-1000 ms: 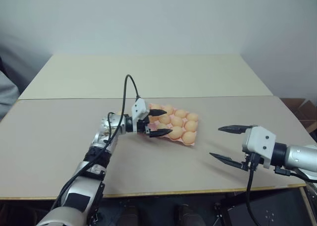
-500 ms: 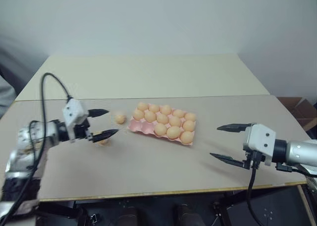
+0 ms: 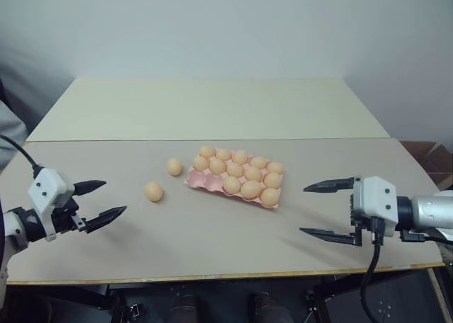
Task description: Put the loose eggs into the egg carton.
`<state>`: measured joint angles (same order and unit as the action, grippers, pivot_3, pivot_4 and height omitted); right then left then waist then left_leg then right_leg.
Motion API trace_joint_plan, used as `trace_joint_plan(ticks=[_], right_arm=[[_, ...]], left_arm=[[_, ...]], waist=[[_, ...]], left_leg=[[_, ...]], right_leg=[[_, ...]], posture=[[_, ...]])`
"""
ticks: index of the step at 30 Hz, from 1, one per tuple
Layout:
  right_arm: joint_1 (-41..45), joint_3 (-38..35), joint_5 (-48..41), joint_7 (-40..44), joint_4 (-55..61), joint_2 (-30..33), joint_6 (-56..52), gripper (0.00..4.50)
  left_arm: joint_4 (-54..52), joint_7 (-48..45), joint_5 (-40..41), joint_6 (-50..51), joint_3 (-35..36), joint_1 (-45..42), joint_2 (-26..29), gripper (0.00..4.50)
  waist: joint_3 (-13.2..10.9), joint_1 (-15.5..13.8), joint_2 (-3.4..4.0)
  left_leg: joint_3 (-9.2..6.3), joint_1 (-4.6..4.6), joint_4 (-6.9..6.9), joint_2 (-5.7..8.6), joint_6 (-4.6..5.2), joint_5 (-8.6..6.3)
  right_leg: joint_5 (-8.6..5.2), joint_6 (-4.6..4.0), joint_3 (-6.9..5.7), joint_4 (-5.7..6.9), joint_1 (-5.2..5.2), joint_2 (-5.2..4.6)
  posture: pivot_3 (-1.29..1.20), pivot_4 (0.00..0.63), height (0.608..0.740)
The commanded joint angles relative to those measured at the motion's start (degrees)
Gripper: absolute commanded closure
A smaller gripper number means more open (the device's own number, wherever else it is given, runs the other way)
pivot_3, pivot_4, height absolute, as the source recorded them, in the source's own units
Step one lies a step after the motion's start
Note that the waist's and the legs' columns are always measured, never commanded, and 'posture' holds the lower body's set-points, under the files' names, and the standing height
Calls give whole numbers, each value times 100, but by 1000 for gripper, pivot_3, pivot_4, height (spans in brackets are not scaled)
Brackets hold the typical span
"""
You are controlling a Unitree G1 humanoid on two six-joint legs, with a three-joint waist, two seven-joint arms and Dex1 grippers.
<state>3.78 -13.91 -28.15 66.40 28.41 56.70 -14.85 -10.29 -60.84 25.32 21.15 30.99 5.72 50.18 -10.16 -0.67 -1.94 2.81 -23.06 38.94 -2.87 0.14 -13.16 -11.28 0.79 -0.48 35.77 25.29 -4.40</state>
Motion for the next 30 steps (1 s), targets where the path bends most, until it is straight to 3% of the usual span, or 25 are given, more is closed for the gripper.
trace_joint_plan(ticks=[1, 9, 19, 30], right_arm=[[90, -244, -144, 17, 204, 131, -39, 0], [-34, -266, -55, -77, 258, 141, -41, 0], [61, -109, 19, -333, 266, 59, -36, 0], [-110, -280, 16, -411, 347, 101, -73, 0]], left_arm=[[62, 153, 44, -141, 81, -2, -95, 29], [218, 316, 75, -248, -384, -417, -323, 29], [936, 505, -418, -579, -1707, -1518, -837, 29], [1716, 828, -863, -861, -2312, -2081, -1232, 29]], waist=[[0, -9, 0], [0, -6, -3], [2, -7, -10], [3, -1, -12]], left_leg=[[0, 0, 0, 0, 0, 0], [2, -3, 0, 1, 0, 0], [3, -4, 2, 3, 1, 1], [2, -6, 1, 4, 1, 1]], right_leg=[[0, 0, -1, 0, -1, -1], [0, 0, -1, -1, 0, -2], [2, 0, 0, 1, -3, 1], [11, 16, 2, -1, -3, 2]], posture=[[0, 150, 740], [0, 150, 740], [0, 150, 740], [0, 150, 740]])
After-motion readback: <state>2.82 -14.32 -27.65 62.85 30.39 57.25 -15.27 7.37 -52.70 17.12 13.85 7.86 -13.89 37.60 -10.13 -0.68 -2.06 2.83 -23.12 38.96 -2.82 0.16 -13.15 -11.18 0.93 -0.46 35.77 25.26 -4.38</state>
